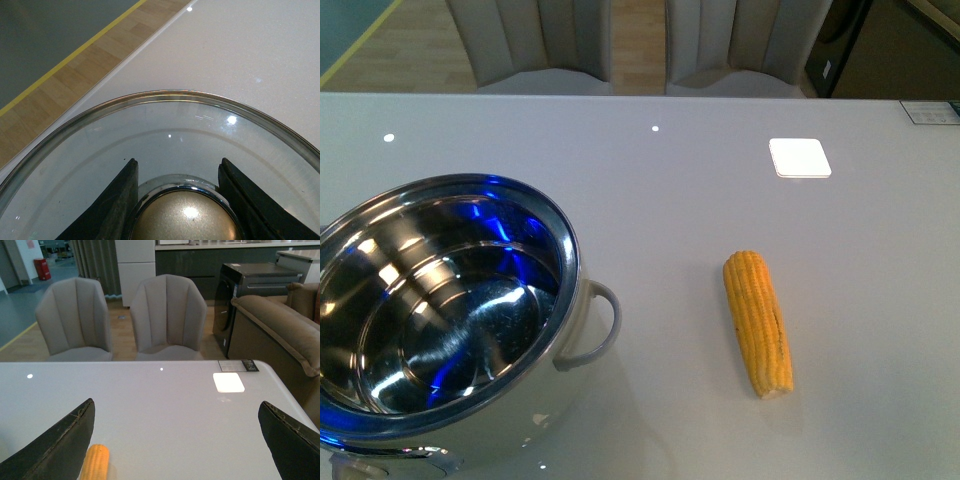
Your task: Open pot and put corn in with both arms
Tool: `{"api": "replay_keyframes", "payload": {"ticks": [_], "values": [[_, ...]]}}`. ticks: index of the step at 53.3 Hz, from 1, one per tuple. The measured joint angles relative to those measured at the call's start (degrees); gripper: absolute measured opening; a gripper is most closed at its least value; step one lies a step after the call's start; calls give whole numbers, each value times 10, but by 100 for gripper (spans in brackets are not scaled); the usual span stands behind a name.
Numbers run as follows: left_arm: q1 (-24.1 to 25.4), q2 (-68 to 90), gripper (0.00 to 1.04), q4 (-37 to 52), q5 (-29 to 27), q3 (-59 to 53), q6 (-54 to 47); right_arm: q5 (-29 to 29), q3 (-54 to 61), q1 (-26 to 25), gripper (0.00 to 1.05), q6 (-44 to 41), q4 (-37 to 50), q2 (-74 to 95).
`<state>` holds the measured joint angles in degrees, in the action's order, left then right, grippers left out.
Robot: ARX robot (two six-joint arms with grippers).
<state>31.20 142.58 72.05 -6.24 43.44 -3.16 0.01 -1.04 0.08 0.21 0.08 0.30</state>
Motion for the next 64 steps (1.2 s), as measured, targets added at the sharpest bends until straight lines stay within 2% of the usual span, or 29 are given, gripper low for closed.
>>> {"api": "replay_keyframes", "payload": {"ticks": [40, 48, 60, 64], "values": [[-21, 75, 42, 20, -7, 80, 36, 0, 0, 0, 96, 0, 0, 0], [-26, 77, 57, 31, 3, 85, 51, 0, 0, 0, 96, 0, 0, 0], [-29, 77, 58, 37, 1, 88, 59, 0, 0, 0, 96, 0, 0, 0], [-30, 75, 68, 38, 1, 83, 61, 0, 0, 0, 96, 0, 0, 0]]}}
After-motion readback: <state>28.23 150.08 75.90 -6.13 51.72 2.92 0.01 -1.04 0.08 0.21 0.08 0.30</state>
